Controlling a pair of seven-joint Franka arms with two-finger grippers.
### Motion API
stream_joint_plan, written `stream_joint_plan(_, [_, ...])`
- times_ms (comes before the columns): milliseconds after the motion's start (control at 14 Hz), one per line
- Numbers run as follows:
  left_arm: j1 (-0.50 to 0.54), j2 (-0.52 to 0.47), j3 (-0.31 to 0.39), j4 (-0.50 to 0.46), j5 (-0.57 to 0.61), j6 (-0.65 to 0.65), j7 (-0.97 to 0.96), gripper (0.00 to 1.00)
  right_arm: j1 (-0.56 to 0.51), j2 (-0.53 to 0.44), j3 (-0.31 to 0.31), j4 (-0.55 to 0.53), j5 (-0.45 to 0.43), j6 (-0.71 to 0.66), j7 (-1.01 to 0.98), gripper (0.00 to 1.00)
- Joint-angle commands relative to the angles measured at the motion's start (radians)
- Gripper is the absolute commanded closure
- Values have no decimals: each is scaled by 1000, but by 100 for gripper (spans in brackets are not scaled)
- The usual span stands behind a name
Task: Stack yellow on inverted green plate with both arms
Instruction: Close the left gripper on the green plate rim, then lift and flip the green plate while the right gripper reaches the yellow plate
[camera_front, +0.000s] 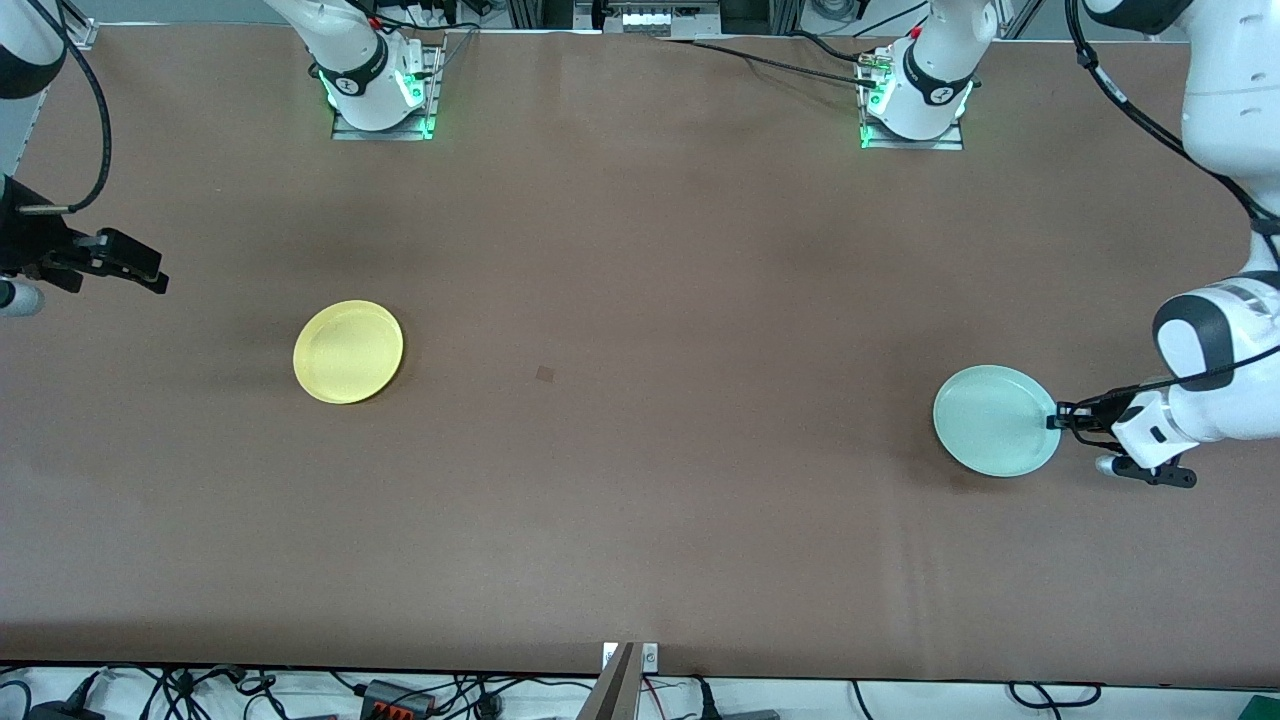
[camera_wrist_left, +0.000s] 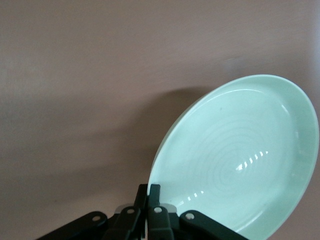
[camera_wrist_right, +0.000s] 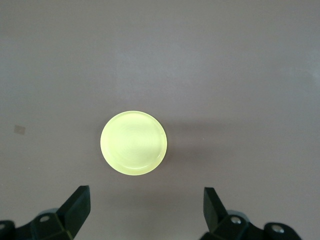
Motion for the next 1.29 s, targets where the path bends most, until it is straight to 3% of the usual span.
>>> stream_joint_plan(0, [-71,-73,11,87,60,-151,-10,99,1,-55,6,-18,-18,-16,5,0])
stream_joint_plan(215, [-185,-126,2,146,269,-217,-110,99,1,-65,6,-21,-18,-14,5,0])
stream_joint_plan(430, [-360,-147,2,147,355,-347,-429,99,1,-43,6,-19,-20,-14,2,0])
stream_joint_plan(573, [-529,-144,6,146,441,-406,-622,99,-2,-23,6,-18,-17,-16,-2,0])
stream_joint_plan(717, [-653,-120,5,137,518,-430,-889,99,-3,11,5,-13,-6,-17,-8,0])
stream_joint_plan(932, [-811,-52,6,140,628,-458,-1135,99,-2,33,5,-16,-6,-17,-8,0])
stream_joint_plan(1218, [-922,21,8,144,713,-492,-1371,99,-3,57,5,-24,-4,-49,-11,0])
